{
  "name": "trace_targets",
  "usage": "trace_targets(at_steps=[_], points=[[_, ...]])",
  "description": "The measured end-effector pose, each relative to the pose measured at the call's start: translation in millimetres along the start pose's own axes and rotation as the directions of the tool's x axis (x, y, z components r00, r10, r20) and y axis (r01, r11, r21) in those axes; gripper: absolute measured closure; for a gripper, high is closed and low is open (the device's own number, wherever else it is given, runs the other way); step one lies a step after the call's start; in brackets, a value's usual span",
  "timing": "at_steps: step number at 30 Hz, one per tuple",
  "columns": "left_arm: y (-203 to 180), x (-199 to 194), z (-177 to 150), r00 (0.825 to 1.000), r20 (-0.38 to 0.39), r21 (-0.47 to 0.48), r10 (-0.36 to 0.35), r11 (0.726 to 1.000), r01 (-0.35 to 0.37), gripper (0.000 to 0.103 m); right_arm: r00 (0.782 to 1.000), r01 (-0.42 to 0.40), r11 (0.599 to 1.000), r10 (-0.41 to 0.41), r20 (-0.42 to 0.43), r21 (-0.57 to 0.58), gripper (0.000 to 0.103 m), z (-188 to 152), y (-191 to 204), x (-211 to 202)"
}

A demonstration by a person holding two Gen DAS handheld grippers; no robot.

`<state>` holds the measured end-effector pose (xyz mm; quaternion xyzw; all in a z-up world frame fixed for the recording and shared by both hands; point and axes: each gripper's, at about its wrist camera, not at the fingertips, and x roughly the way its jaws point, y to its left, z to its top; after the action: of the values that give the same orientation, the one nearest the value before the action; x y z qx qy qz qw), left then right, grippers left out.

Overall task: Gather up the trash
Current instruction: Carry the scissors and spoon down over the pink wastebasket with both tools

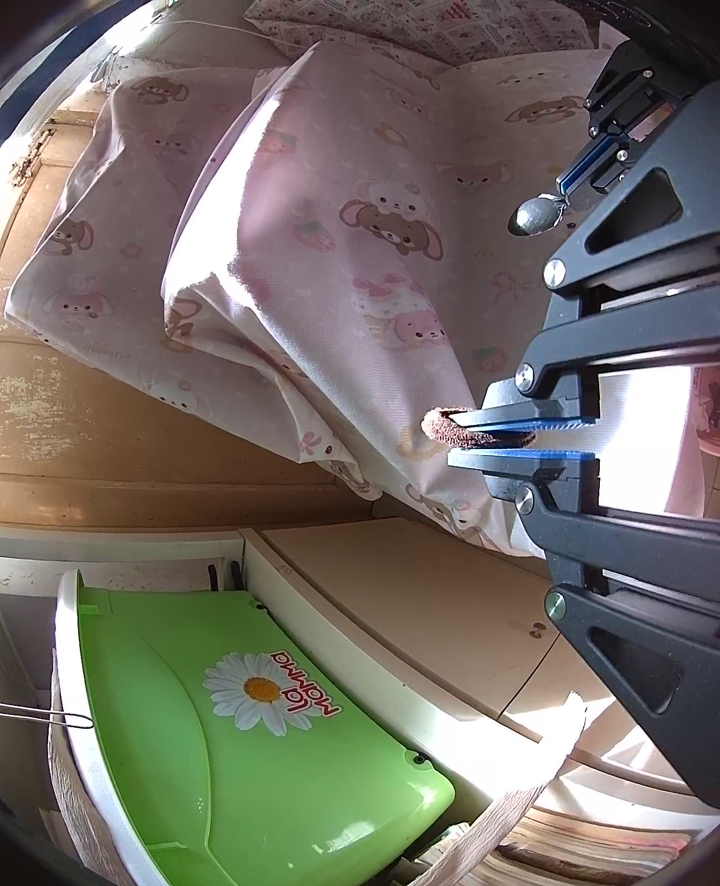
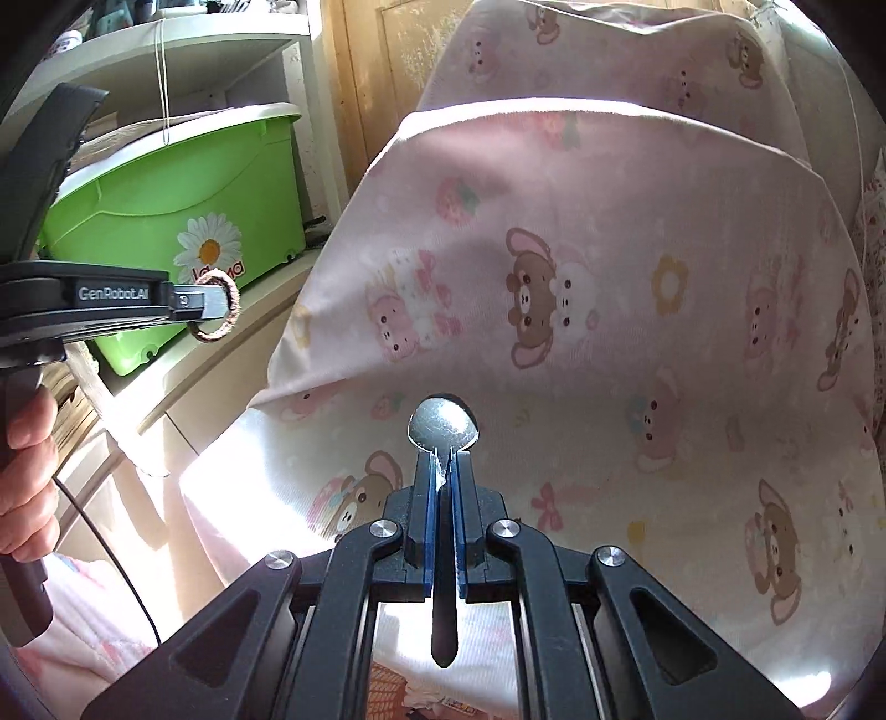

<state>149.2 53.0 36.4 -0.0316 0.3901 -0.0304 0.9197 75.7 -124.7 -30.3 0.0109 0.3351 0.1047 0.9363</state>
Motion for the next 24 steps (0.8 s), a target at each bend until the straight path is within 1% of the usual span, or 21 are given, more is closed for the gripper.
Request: trace_targets(at_steps=[3, 6, 10, 12, 15, 18, 21, 24], points=[[-4, 1, -4, 1.000, -0.007, 0.005, -0.004, 1.000, 0.004, 0.098, 1.000, -0.004, 1.000, 0.004, 0.008, -0.014, 0.097, 4, -1, -9], [-10, -5, -12, 1.000, 0.005, 0.023, 0.007, 1.000, -0.007, 0.098, 1.000, -0.011, 1.000, 0.011, 0.028, -0.012, 0.097, 5, 0, -17], [-18, -14, -25, 1.000, 0.018, 0.045, 0.014, 0.999, -0.015, 0.098, 0.999, -0.028, 1.000, 0.028, 0.027, -0.003, 0.097, 0, -1, -28], [-24, -17, -34, 1.000, 0.012, 0.066, -0.005, 0.998, 0.004, 0.098, 0.999, -0.032, 0.999, 0.033, 0.032, -0.012, 0.097, -2, 0, -36], [-29, -23, -47, 1.000, 0.010, 0.083, 0.017, 0.996, -0.018, 0.098, 0.998, -0.034, 0.999, 0.035, 0.046, -0.031, 0.097, -4, 1, -47], [-27, -29, -59, 1.000, 0.003, 0.065, 0.025, 0.998, -0.025, 0.098, 0.998, -0.049, 0.999, 0.049, 0.049, -0.013, 0.097, -7, -2, -58], [-24, -34, -71, 1.000, -0.015, 0.046, 0.010, 0.999, -0.009, 0.098, 0.997, -0.065, 0.998, 0.065, 0.045, 0.004, 0.097, -12, -4, -67], [-24, -37, -85, 0.999, -0.038, 0.033, -0.003, 0.999, 0.004, 0.098, 0.996, -0.082, 0.997, 0.082, 0.029, -0.014, 0.097, -20, -2, -75]])
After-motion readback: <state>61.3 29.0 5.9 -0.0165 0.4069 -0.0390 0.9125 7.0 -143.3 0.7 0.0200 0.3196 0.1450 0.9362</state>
